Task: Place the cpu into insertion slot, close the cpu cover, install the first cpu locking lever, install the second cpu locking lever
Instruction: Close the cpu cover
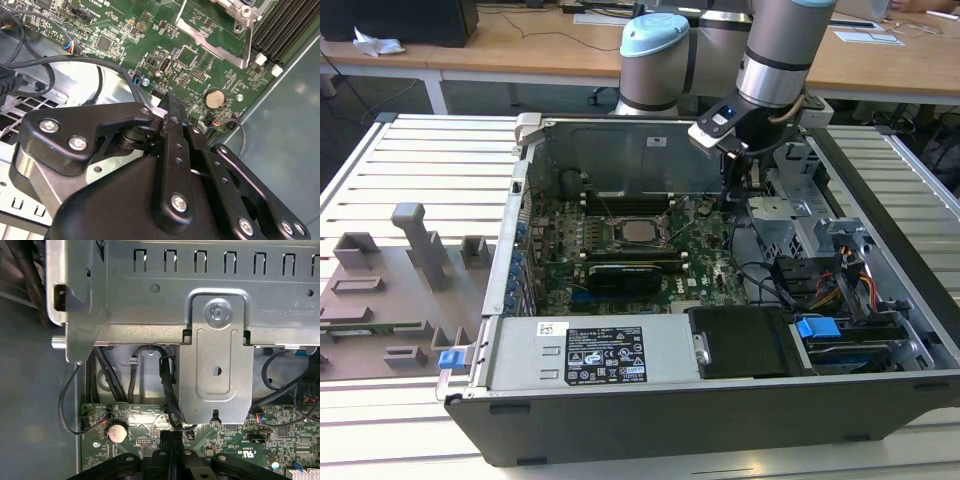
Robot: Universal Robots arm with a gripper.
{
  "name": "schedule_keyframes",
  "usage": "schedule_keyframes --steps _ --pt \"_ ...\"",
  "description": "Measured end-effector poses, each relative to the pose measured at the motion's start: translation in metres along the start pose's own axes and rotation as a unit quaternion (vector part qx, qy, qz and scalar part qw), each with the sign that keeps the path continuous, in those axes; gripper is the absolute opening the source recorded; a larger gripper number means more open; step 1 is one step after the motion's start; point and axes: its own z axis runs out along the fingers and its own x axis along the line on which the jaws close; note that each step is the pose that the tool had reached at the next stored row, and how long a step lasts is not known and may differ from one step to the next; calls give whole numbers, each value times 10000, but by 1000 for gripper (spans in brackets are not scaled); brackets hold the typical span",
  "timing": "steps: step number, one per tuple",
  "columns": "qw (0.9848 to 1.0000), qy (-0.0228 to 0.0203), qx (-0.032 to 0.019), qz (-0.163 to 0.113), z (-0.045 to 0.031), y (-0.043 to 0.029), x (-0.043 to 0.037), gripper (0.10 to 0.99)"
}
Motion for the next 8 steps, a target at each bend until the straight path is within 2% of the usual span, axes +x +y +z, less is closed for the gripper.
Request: schedule_keyframes --steps 4,8 --pt "10000 0 0 2 55 -4 1 106" --pt "10000 -1 0 1 84 -110 3 106"
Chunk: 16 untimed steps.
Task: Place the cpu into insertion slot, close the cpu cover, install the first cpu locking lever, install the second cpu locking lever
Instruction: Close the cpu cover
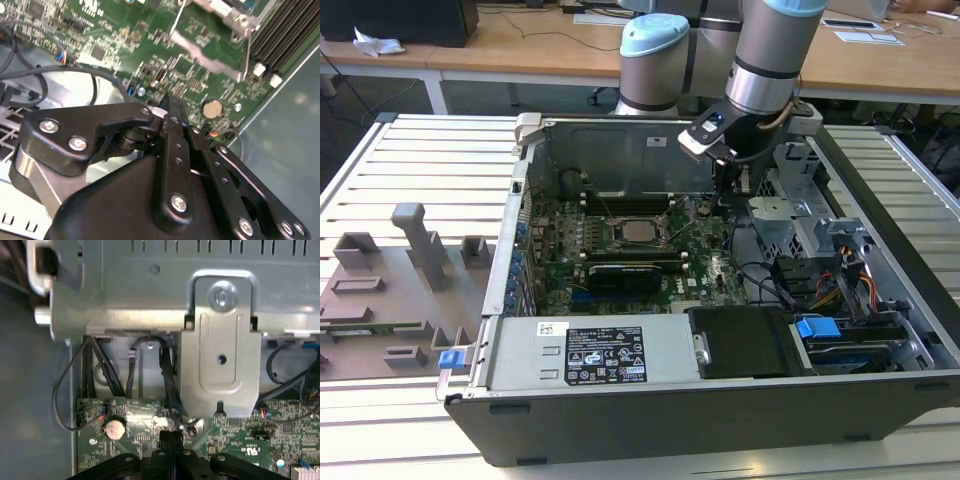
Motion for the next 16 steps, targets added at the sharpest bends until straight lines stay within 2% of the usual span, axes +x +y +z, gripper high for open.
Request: schedule_keyframes --steps 2,5,13,16 --pt "10000 0 0 -1 3 -53 1 106" --pt "10000 0 -2 0 8 -179 3 106" --pt "10000 1 -2 -1 13 -292 4 106" --pt "10000 0 -3 0 16 -361 4 106"
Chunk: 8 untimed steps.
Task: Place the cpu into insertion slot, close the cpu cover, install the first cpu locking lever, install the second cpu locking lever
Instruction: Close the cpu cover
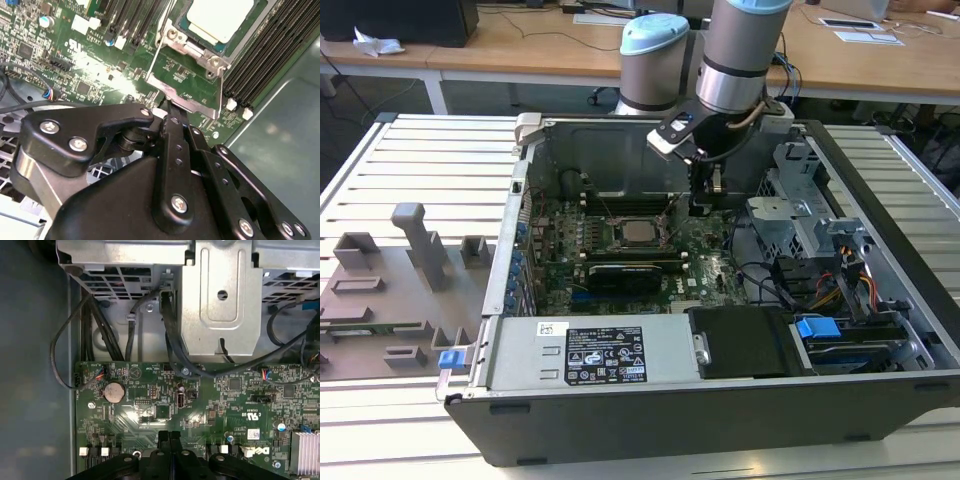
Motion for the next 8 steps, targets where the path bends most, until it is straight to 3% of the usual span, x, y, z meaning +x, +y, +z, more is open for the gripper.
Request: schedule_keyframes --steps 8 --pt "10000 0 -1 -1 6 -129 1 106"
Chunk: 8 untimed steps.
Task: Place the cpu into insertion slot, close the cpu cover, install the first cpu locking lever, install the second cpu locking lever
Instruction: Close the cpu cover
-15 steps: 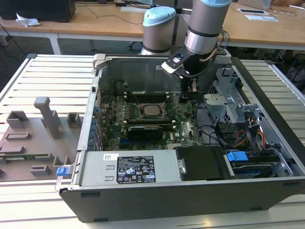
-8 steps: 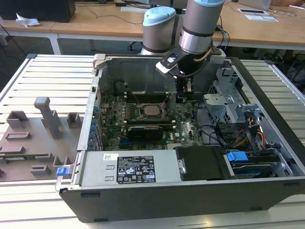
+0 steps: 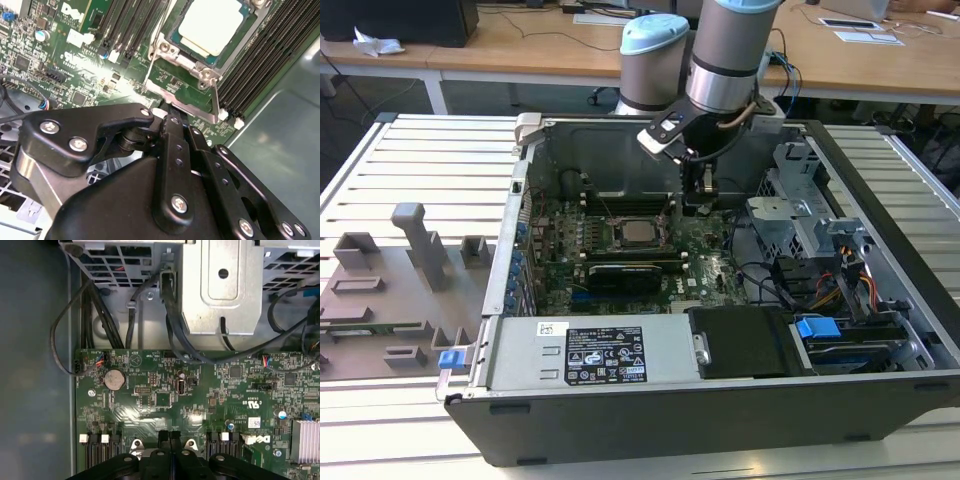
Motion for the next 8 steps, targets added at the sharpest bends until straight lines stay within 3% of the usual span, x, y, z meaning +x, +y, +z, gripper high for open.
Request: schedule_keyframes --steps 8 --pt "10000 0 -1 1 5 -116 1 106"
